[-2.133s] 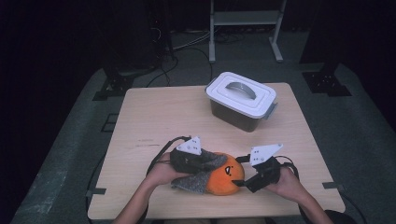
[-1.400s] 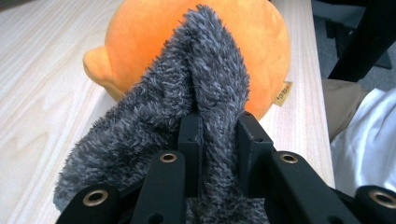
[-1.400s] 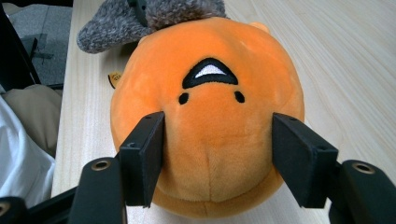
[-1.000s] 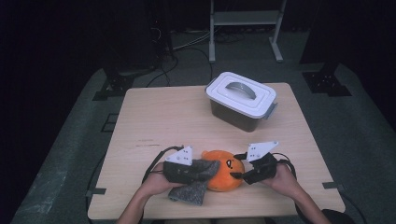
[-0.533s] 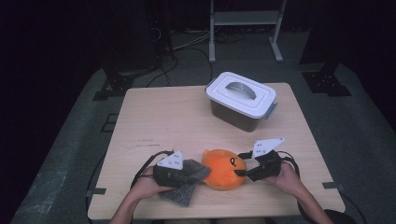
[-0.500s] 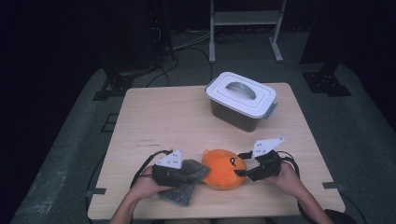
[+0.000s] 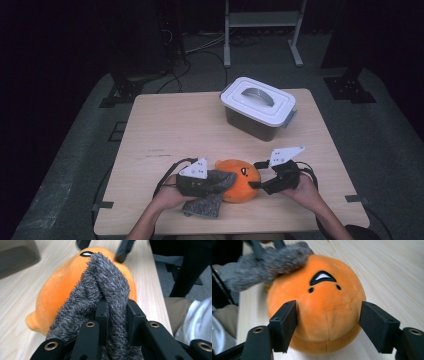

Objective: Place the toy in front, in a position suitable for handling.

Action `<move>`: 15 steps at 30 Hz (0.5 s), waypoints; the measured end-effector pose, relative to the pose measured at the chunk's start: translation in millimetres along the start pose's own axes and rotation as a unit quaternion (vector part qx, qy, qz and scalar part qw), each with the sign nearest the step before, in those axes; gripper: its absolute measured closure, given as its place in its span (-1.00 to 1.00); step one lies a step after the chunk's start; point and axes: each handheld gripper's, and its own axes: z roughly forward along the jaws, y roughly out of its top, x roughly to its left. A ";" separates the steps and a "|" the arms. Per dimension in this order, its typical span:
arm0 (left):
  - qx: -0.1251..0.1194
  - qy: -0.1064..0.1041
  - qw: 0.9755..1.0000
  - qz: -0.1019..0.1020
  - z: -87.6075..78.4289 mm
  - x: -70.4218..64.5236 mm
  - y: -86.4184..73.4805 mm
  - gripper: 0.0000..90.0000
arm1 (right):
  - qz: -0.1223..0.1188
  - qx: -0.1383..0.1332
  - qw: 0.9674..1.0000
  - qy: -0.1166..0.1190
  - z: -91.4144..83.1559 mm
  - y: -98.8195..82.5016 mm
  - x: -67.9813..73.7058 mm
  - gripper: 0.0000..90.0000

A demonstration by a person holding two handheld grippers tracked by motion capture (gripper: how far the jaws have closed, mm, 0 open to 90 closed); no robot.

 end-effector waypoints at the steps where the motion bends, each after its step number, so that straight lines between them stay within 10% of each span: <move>1: -0.001 0.007 1.000 0.000 -1.0 -0.2 -0.6 0.66 | -0.008 -0.004 1.000 0.000 -2.7 0.6 2.0 -0.42; 8: 0.001 0.014 1.000 -0.001 1.5 -0.4 1.3 0.66 | -0.054 0.024 0.998 -0.039 8.6 1.8 18.2 -0.36; 15: 0.027 0.033 0.999 -0.010 -15.9 8.1 -12.1 0.65 | -0.040 0.019 0.999 -0.029 4.8 -3.7 9.0 -0.16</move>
